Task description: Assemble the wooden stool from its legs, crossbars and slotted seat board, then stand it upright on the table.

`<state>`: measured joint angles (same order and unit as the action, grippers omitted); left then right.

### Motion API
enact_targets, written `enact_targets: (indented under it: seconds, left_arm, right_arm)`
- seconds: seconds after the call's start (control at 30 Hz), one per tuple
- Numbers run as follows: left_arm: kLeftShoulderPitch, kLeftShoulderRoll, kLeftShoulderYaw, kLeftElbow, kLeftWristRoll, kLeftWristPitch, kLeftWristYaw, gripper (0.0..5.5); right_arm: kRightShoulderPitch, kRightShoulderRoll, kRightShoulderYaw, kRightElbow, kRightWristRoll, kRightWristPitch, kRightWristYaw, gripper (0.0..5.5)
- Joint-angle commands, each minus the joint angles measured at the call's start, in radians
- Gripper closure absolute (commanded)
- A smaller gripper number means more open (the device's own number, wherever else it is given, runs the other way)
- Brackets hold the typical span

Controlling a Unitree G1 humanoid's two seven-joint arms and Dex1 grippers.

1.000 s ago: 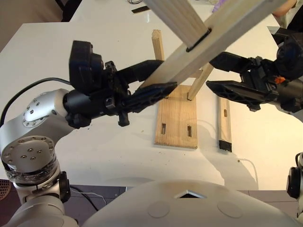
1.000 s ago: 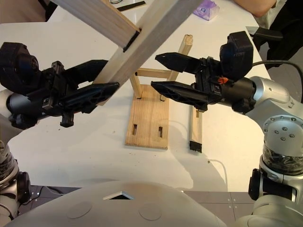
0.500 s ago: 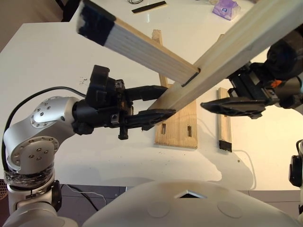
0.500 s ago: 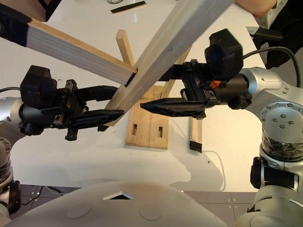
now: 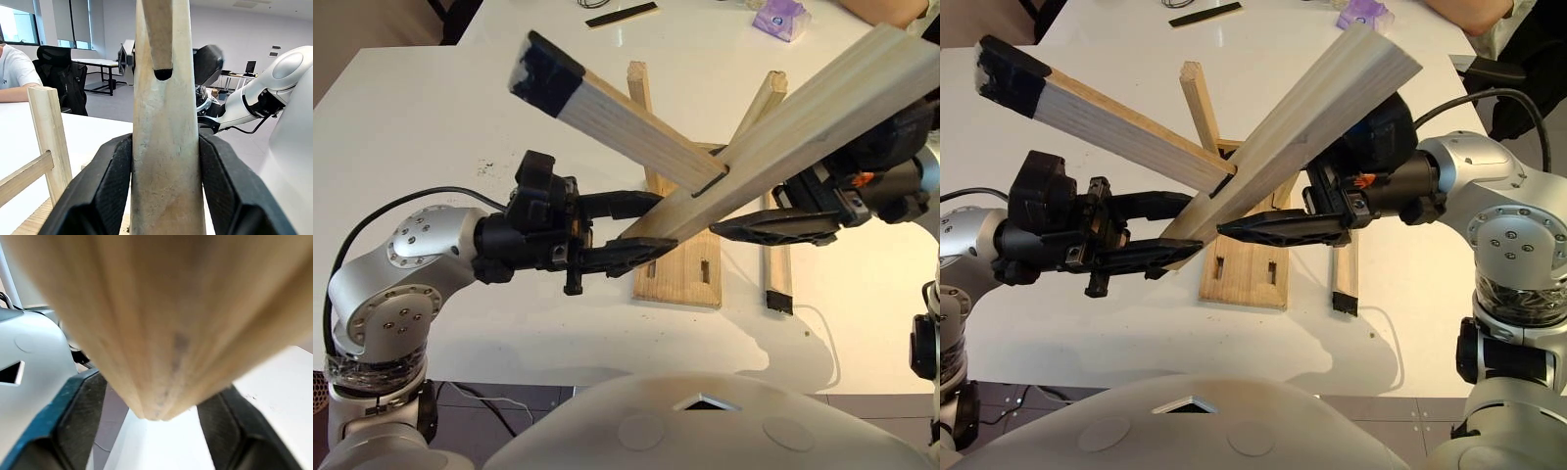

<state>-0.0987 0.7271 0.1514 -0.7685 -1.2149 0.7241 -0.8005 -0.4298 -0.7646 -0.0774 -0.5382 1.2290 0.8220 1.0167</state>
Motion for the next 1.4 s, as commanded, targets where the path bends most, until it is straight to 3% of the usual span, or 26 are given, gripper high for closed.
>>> enact_targets:
  seconds: [0.03, 0.1, 0.73, 1.1, 1.4]
  left_arm:
    - [-0.001, 0.015, 0.011, 0.000, 0.000, -0.014, 0.001, 3.43]
    - [0.001, 0.021, 0.016, 0.001, -0.005, -0.013, -0.002, 3.43]
    - [0.002, 0.038, -0.024, 0.070, 0.027, 0.025, 0.023, 3.43]
    - [0.032, 0.000, -0.032, 0.130, 0.165, -0.042, 0.015, 1.40]
    - [0.205, 0.018, -0.060, 0.227, 0.397, -0.170, -0.086, 1.39]
  right_arm:
    - [0.033, -0.027, 0.015, -0.015, -0.074, -0.020, 0.039, 3.25]
    - [0.041, -0.027, 0.018, -0.016, -0.096, -0.027, 0.050, 3.49]
    - [0.052, 0.029, -0.026, -0.009, -0.076, -0.047, -0.023, 3.49]
    - [0.063, 0.006, -0.060, 0.030, -0.146, -0.079, -0.012, 3.49]
    - [0.276, -0.124, -0.138, 0.069, -0.343, -0.168, 0.092, 3.49]
